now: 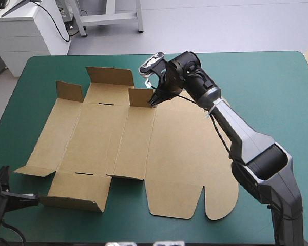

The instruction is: Fold the box

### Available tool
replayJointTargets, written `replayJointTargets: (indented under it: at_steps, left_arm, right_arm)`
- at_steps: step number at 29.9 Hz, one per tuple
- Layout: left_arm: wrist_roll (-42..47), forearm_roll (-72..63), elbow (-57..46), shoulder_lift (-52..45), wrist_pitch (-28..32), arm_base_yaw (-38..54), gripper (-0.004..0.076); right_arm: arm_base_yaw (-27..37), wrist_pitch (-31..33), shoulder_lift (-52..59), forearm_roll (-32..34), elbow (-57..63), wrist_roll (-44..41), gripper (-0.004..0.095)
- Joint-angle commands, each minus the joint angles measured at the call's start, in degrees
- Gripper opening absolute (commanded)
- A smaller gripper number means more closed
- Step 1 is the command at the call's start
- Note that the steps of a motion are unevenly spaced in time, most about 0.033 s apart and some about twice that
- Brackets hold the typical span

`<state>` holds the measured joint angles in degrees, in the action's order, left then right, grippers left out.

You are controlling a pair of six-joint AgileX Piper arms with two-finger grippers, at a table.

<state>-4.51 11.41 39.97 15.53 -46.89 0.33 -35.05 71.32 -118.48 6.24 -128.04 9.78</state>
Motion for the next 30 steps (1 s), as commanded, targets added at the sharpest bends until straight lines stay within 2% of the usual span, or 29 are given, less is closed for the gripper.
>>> replayJointTargets:
  at_steps: [1, 5, 18, 23, 30]
  left_arm:
    - [3.9, 11.5, 7.4, 8.6, 0.4, -1.3, -0.0008]
    - [4.5, 18.8, 11.4, 16.1, -4.3, -2.6, -0.0007]
    - [5.4, 26.3, 14.0, 39.3, -8.7, -0.8, 0.0016]
    - [3.9, 15.6, 20.2, 48.9, -7.6, 8.5, 0.0016]
    - [-7.6, -9.9, 30.5, 60.8, -14.0, 19.2, 0.0016]
  right_arm:
    - [0.3, 0.0, 7.8, 2.3, 2.7, -3.5, -0.0002]
    - [0.3, 0.0, 13.1, 2.1, 9.6, -5.8, -0.0002]
    - [0.3, -1.9, 40.2, 2.1, 38.3, -13.9, -0.0002]
    - [0.3, -1.9, 52.7, 3.3, 48.8, -15.6, -0.0002]
    - [0.3, -1.4, 70.7, 4.6, 60.1, -21.1, -0.0002]
